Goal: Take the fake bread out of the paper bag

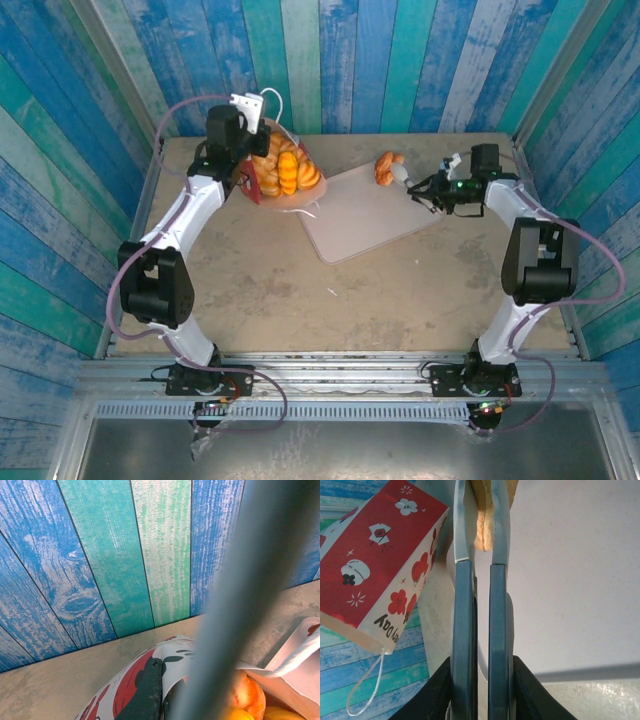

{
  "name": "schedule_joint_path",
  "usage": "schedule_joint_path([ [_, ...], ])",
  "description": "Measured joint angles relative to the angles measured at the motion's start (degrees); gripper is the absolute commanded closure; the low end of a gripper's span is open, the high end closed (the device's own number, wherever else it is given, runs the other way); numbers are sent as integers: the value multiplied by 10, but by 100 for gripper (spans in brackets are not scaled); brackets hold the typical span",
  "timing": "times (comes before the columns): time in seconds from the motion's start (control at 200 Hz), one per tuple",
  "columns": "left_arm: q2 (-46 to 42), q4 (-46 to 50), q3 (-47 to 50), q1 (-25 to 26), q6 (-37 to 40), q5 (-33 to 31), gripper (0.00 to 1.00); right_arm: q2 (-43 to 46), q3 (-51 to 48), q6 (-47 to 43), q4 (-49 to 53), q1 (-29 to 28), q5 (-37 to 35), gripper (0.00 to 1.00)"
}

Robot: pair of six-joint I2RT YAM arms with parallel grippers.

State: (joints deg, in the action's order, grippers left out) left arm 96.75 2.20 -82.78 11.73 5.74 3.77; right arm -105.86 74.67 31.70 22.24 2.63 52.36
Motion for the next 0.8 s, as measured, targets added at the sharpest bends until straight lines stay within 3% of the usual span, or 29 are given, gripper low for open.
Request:
schedule_joint_path([
  [0.801,11,2,-9,0,2,12,100,-44,0,56,-35,18,-1,57],
])
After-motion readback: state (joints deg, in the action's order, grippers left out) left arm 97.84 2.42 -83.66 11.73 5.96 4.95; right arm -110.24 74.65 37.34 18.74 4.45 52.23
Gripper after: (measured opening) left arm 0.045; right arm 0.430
